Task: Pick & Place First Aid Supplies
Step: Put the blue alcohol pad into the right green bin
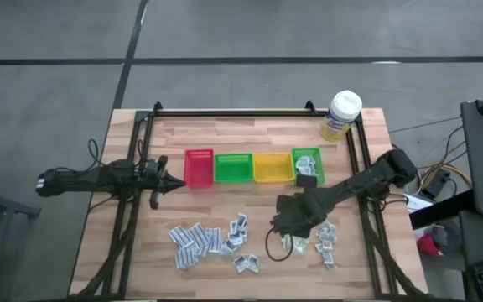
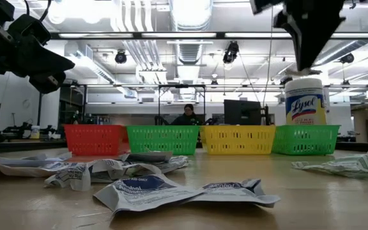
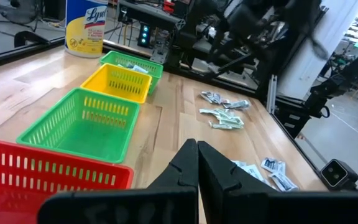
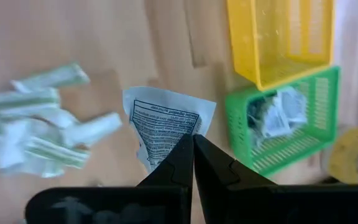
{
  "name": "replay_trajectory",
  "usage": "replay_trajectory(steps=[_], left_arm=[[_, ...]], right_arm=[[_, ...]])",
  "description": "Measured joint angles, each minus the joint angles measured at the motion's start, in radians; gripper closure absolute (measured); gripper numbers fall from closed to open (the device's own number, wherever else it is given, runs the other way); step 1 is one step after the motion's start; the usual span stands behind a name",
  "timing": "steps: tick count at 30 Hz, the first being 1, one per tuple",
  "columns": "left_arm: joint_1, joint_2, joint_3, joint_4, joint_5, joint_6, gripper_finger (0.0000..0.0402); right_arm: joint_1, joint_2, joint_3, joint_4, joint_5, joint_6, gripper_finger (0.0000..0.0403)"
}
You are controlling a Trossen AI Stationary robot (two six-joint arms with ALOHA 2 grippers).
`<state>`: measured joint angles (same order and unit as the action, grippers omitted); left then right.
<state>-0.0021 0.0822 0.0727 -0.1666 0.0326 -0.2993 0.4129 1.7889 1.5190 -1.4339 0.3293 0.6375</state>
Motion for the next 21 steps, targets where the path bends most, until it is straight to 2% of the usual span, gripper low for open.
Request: replay_trajectory(steps=[10,15,21], left_arm=[[0.0,0.0,-0.008,0.021,0.0,0.0,0.0401],[0.0,0.0,-0.008,0.026,0.0,0.006,0.0401],[0.0,0.0,-0.009,0.027,0.0,0.008,0.0401]], right_arm=[[-0.058,-0.086,-0.222,-0.005,0.119,0.0,0.0394],[-0.105,-0.174,-0.307,-0.003,0.175,-0.032,0.0394],[-0.193,-0.295,-0.373,0.03,0.195,-0.037,0.0394]])
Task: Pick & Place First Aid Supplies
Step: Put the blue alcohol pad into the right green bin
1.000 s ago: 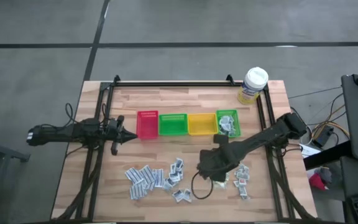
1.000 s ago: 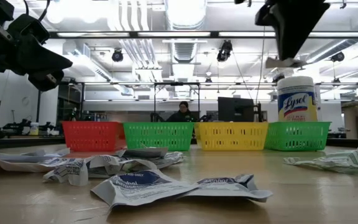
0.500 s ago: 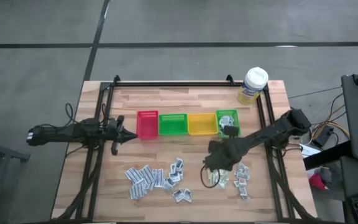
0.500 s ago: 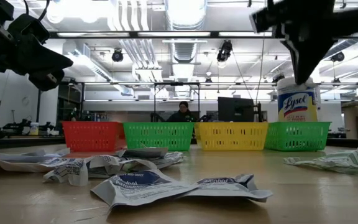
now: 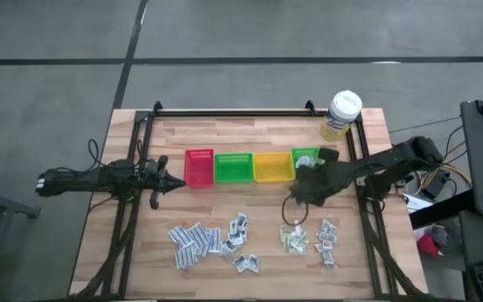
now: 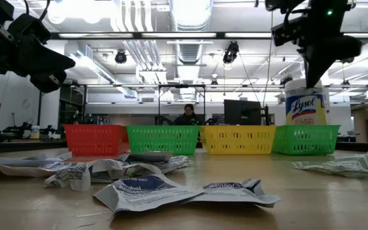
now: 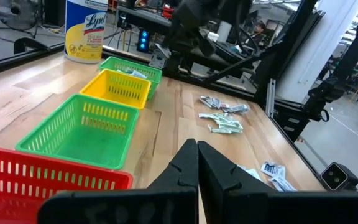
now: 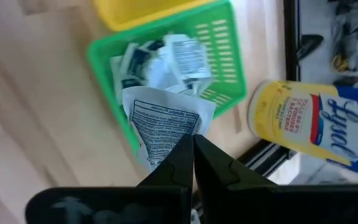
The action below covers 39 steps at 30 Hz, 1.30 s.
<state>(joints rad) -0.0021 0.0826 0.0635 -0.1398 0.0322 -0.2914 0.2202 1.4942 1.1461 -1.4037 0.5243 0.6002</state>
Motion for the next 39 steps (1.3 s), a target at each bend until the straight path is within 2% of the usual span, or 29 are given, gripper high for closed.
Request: replay_trajectory(steps=[3,8,18,28,39], left_arm=[[0.0,0.0,0.0,0.0,0.0,0.001,0.0401],[0.0,0.0,0.0,0.002,0.0,0.001,0.0401],[0.0,0.0,-0.001,0.006,0.0,0.001,0.0401],[0.0,0.0,-0.002,0.007,0.0,0.001,0.0401],[0.0,0.0,-0.002,0.008,0.0,0.003,0.0401]], right_arm=[[-0.056,-0.057,-0.027,0.078,-0.024,0.019,0.0394],[-0.159,-0.122,-0.078,0.207,-0.124,0.098,0.0394],[-0.325,-0.111,-0.143,0.233,-0.34,0.392,0.0394],[-0.352,-0.104,-0.148,0.262,-0.346,0.467,0.0394],[-0.352,-0.024,-0.21,0.345,-0.314,0.4,0.0394]])
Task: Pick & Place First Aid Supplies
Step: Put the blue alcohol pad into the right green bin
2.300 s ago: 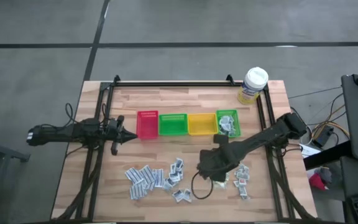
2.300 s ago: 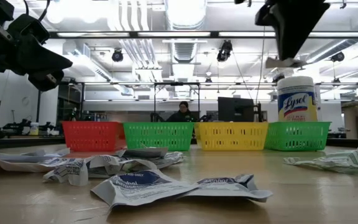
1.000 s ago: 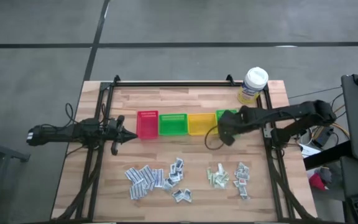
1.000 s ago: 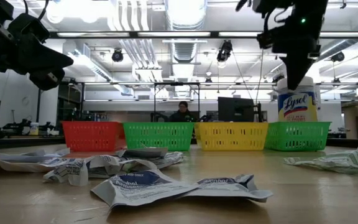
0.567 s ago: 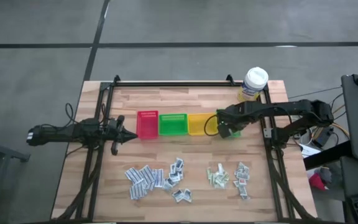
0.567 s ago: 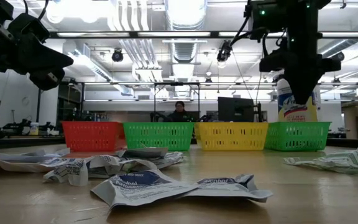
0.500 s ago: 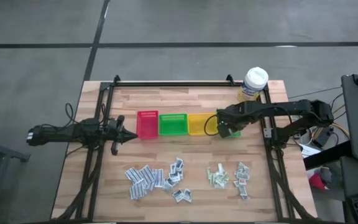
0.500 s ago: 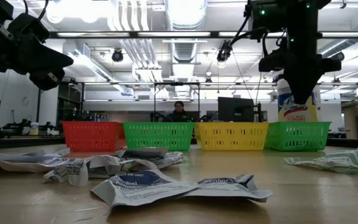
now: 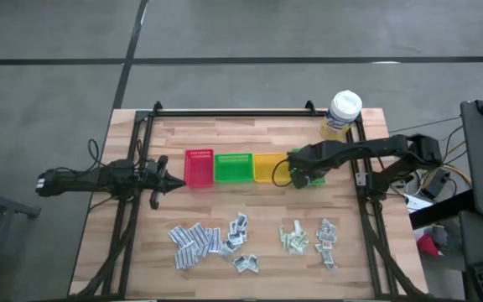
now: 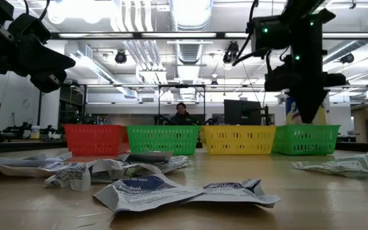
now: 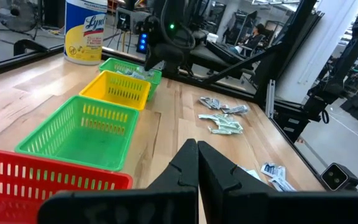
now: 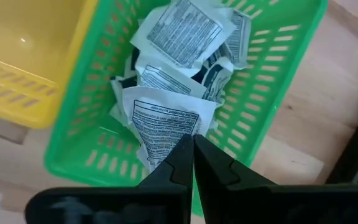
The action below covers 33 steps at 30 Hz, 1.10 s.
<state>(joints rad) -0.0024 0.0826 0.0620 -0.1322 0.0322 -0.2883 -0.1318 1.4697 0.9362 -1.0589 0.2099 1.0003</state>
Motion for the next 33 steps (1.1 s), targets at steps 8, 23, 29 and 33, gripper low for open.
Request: replay_trajectory(steps=[8,23,29,33], left_arm=[[0.0,0.0,0.0,0.0,0.0,0.002,0.0401],[0.0,0.0,-0.001,0.001,0.0,0.002,0.0401],[0.0,0.0,-0.001,0.001,0.0,0.002,0.0401],[0.0,0.0,-0.001,0.001,0.0,0.001,0.0401]], right_arm=[[0.0,0.037,0.005,0.01,0.002,-0.077,0.0394],[0.0,0.037,0.004,0.051,0.002,-0.174,0.0351],[0.001,0.029,0.036,0.006,-0.013,-0.237,0.0314],[0.02,0.01,0.092,-0.031,-0.028,-0.25,0.031]])
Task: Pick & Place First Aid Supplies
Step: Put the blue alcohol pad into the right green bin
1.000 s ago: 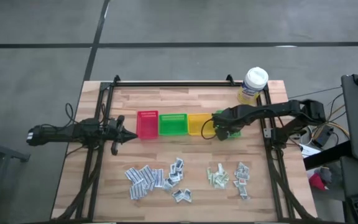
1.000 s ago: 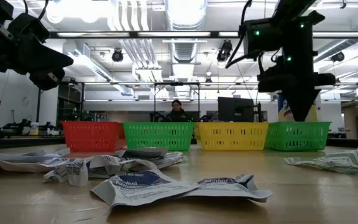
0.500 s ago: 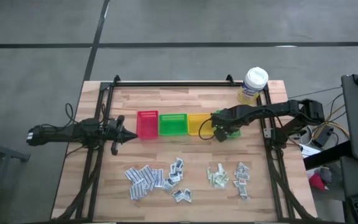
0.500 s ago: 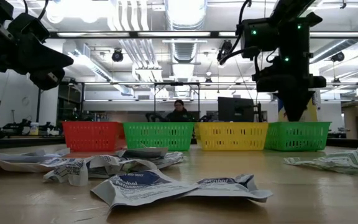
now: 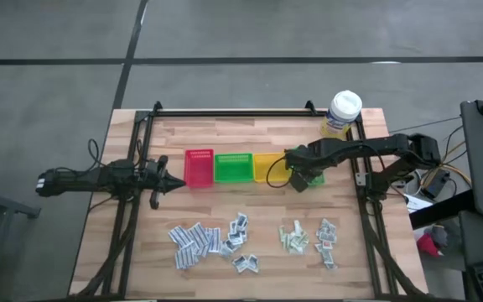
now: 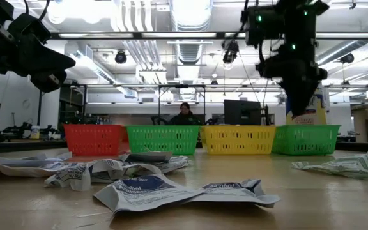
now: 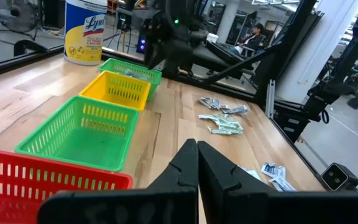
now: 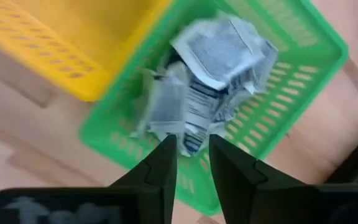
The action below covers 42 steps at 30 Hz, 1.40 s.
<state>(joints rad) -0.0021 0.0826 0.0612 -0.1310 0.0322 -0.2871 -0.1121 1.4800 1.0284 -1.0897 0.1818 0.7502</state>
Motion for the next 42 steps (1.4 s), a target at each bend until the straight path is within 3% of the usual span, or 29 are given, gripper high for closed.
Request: replay_trajectory(steps=[10,21,25,34,42], left_arm=[[0.0,0.0,0.0,0.0,0.0,-0.007,0.0401],[0.0,0.0,0.0,0.0,0.0,-0.01,0.0401],[0.0,0.0,0.0,0.0,0.0,-0.009,0.0401],[0.0,0.001,0.0,0.0,0.0,-0.009,0.0401],[0.0,0.002,0.0,0.002,0.0,-0.009,0.0401]], right_arm=[[0.185,-0.02,0.104,0.087,0.0,-0.055,0.0333],[0.426,-0.009,0.013,0.643,-0.009,-0.242,0.0346],[0.493,0.013,-0.008,0.751,-0.016,-0.28,0.0346],[0.569,0.105,-0.001,0.825,-0.21,-0.291,0.0346],[0.586,0.283,0.149,0.799,-0.32,-0.307,0.0346]])
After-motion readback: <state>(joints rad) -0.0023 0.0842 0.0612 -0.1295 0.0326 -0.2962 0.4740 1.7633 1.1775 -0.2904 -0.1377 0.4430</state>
